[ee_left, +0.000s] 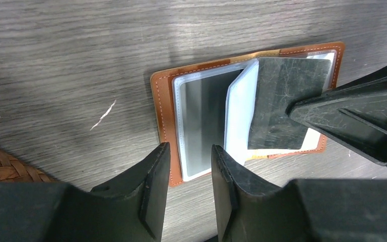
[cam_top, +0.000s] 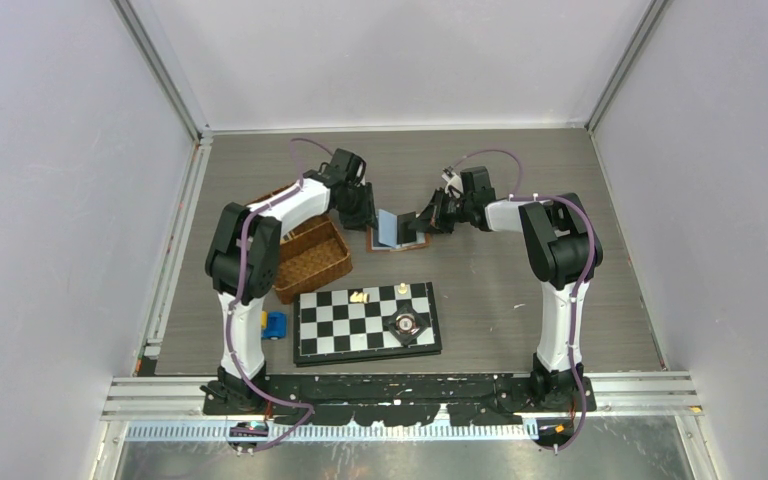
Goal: Put the credit cards into the card holder
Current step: Insert the credit card into the card holder.
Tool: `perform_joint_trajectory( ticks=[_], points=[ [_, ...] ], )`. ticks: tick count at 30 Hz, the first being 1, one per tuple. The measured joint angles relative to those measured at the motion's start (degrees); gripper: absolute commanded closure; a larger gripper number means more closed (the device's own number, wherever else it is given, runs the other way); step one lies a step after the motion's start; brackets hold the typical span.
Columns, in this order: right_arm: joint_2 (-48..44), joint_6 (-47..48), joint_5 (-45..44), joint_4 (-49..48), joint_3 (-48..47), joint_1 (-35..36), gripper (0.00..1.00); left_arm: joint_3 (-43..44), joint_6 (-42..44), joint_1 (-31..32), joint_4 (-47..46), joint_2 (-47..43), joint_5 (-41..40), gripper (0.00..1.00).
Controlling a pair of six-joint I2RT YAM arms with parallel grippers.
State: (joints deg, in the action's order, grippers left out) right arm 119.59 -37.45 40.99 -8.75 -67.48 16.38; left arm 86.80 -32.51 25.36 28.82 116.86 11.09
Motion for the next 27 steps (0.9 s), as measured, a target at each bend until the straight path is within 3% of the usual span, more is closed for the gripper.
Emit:
perform_joint_trajectory(
  ticks=[15,27],
  points=[
    [0.0,0.0,0.0,0.2,0.0,0.0,1.00,-6.0,-1.5,0.0,-7.4,-7.1,-1.2,0.57],
    [0.0,0.2,0.0,0.4,0.0,0.0,1.00,-1.2,0.2,0.3,-3.2,0.7,-1.3,0.56]
  ],
)
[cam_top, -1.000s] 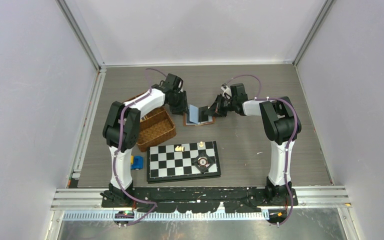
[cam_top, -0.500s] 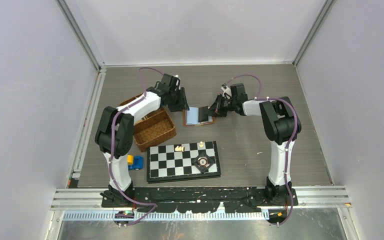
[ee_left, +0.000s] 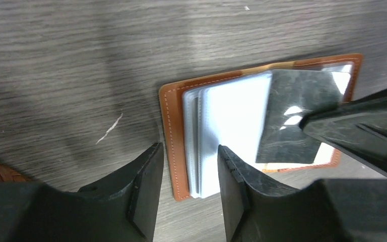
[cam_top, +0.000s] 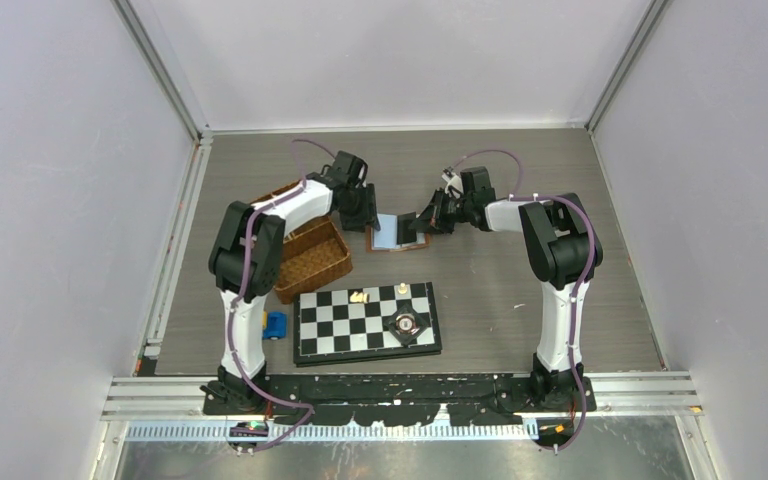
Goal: Put the credit cards into the card holder
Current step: Insert the credit card into the card holder.
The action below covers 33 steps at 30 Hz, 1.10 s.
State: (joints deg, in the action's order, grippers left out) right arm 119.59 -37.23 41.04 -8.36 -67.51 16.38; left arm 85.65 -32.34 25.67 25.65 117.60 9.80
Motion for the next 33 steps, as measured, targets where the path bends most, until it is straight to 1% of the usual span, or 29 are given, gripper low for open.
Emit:
perform_joint_trajectory(
  ticks=[3,14,20,33],
  points=[
    [0.0,-0.2,0.1,-0.2,0.0,0.0,0.99,1.4,0.8,0.3,2.5,1.7,-1.1,0.59],
    [-0.1,-1.2,0.3,-2.4,1.3,0.0,1.00,5.6,2.8,1.3,7.1,3.7,-3.3,0.66],
    [-0.1,-2.4,0.7,-4.1,2.2,0.0,1.00,6.1,2.9,1.4,7.8,3.9,-3.8,0.68],
    [-0.1,-4.0,1.6,-6.7,3.5,-0.1,1.00,6.6,2.9,1.4,8.4,4.0,-3.8,0.70]
  ],
)
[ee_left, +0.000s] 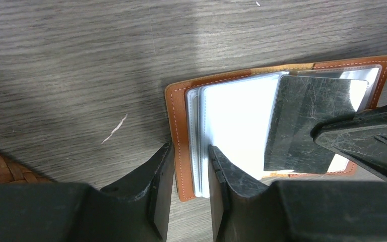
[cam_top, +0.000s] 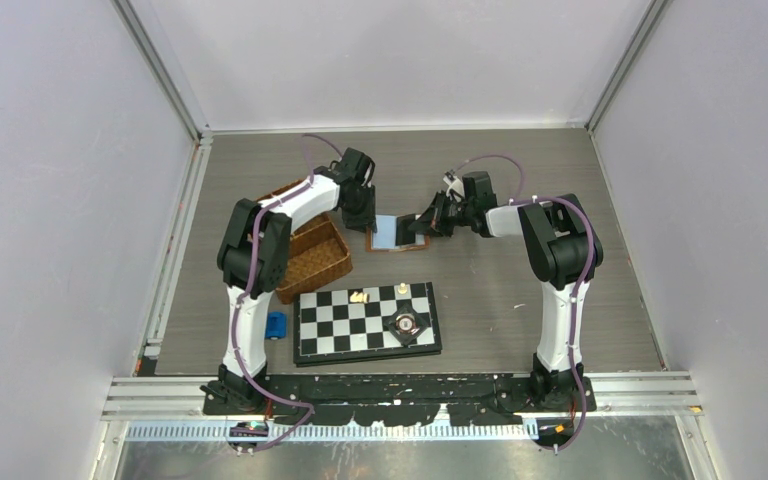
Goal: Put the credit cards into the card holder
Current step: Insert the credit card into the card holder.
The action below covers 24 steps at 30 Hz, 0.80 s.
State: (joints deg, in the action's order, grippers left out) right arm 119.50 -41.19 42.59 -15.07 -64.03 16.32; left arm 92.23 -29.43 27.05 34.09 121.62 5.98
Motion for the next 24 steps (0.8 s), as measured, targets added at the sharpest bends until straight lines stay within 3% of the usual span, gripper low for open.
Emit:
perform_joint_trajectory(
  ticks=[24],
  points=[
    [1.0,-1.4,1.1,-2.1,0.0,0.1,1.00,1.0,0.1,0.0,1.0,0.5,0.0,0.70]
  ],
)
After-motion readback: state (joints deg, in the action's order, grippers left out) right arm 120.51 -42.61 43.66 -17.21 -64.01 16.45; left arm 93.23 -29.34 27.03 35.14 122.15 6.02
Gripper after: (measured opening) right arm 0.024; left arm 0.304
